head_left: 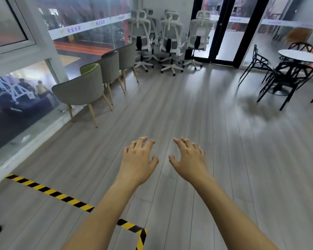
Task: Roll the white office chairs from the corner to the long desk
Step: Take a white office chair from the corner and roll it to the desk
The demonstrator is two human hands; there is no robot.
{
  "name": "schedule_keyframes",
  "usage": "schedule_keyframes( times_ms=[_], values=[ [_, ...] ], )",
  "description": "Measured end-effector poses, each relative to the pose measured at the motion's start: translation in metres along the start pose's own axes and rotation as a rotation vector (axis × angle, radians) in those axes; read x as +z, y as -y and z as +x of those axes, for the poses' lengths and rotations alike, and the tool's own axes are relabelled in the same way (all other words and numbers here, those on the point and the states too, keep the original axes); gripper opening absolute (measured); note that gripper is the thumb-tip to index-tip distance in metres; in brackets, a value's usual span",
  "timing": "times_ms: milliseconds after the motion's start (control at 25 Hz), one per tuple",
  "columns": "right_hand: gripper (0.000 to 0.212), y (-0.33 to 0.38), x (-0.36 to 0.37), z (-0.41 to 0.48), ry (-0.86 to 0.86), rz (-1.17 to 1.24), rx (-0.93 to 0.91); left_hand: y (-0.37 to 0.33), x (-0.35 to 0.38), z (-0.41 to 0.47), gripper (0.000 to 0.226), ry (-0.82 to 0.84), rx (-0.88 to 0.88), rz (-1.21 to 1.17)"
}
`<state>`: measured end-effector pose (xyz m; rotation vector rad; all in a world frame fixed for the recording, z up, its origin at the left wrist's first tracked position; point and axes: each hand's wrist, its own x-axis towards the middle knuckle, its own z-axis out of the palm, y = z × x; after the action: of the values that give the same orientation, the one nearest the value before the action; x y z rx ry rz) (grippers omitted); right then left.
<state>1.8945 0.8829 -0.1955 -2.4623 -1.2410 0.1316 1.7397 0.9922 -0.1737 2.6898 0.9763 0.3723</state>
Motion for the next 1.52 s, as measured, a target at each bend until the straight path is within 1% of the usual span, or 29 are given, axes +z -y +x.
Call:
schedule_keyframes(
  times_ms=[240,400,520,600,800,960,1040,1160,1240,1320,1520],
  values=[
    [0.068,-0.020,0.009,0.185,0.010,0.004,0.026,0.028,0.014,0.186,0.050,0.023,0.033,0.019],
    [0.068,-0.044,0.028,0.343,-0.007,0.024,0.032,0.055,0.038,0.347,0.050,0.000,0.045,0.033],
    [0.069,-0.062,0.029,0.466,0.030,0.022,0.016,0.066,0.048,0.473,0.049,0.052,0.060,0.043],
    [0.068,-0.069,0.025,0.542,0.024,0.005,-0.002,0.077,0.048,0.548,0.049,0.061,0.086,0.063],
    [0.062,-0.070,0.025,0.721,0.003,0.039,-0.025,0.119,0.058,0.713,0.047,0.050,0.074,0.061],
    [0.055,-0.077,0.047,0.875,-0.030,0.040,-0.049,0.163,0.077,0.863,0.046,0.045,0.086,0.065],
    [0.055,-0.079,0.059,0.952,-0.024,0.037,-0.025,0.187,0.083,0.938,0.045,0.031,0.088,0.054],
    [0.055,-0.077,0.069,1.064,0.009,0.057,0.019,0.218,0.090,1.052,0.043,0.070,0.072,0.021],
    [0.055,-0.080,0.073,1.133,-0.002,0.072,0.048,0.233,0.094,1.126,0.044,0.087,0.089,0.011],
    [0.055,-0.088,0.073,1.194,-0.019,0.073,0.090,0.240,0.098,1.196,0.044,0.092,0.118,0.013],
    [0.055,-0.115,0.076,1.351,-0.055,0.092,0.121,0.249,0.119,1.362,0.044,0.102,0.192,0.021]
  ],
)
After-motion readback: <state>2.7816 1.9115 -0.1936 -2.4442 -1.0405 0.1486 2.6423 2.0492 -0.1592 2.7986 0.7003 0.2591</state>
